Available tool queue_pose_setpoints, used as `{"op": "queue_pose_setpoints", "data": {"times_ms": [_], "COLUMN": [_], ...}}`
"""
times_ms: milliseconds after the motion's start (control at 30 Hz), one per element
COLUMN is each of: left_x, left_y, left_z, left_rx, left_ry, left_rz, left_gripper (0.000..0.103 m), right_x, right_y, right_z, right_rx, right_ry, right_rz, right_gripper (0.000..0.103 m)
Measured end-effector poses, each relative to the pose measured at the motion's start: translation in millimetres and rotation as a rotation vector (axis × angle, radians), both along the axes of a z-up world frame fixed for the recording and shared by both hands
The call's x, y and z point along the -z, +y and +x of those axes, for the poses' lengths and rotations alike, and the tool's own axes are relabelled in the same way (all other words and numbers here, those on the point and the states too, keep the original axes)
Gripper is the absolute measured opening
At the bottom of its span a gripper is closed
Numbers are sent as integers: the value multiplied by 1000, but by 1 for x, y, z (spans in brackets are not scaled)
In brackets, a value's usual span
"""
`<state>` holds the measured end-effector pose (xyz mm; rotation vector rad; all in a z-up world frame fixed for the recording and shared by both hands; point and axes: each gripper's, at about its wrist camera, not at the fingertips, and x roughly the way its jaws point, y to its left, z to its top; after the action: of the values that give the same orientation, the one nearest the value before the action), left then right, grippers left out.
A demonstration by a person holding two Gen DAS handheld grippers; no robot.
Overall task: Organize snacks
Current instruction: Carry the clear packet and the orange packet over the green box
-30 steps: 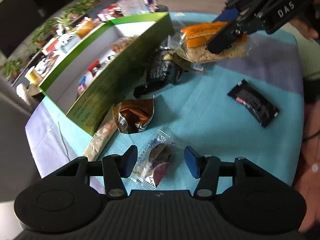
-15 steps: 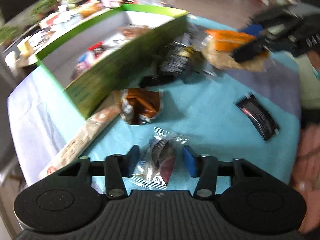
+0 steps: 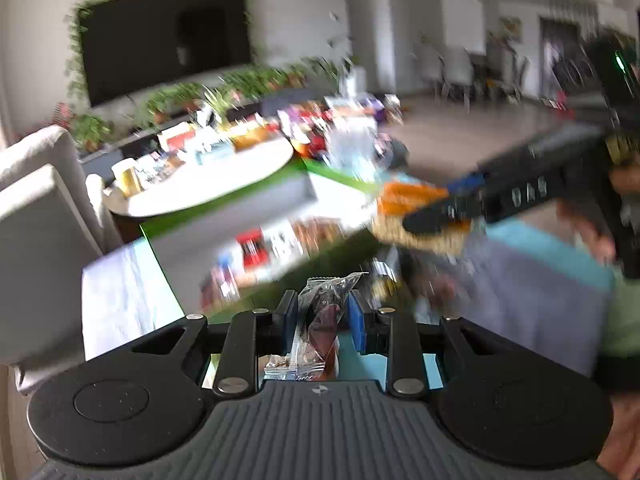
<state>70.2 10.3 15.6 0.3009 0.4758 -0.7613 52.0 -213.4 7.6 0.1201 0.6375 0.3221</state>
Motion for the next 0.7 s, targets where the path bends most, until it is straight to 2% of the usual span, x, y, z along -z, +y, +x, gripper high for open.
{"op": "queue_pose_setpoints", "data": {"times_ms": [133, 267, 367, 533, 700], "left_x": [-6, 1, 5, 2, -2], "left_y": [-16, -29, -40, -49, -64], "left_z": [24, 59, 77, 99, 114], "left_rx": [-160, -323, -425, -448, -446], "left_ry": [-22, 55, 25, 19, -13], "left_rz": [-76, -149, -120, -146, -126], "left_gripper": [25, 25, 25, 25, 25], "right_x": [-9, -12, -10, -8, -5], "right_y": [1, -3, -8, -13, -20], "right_z": [12, 26, 36, 54, 74], "right_rx": [53, 98, 120, 123, 142], "right_ry": [-57, -84, -83, -76, -72], "right_rz": [-16, -4, 7, 21, 33], "right_gripper": [25, 25, 25, 25, 25]}}
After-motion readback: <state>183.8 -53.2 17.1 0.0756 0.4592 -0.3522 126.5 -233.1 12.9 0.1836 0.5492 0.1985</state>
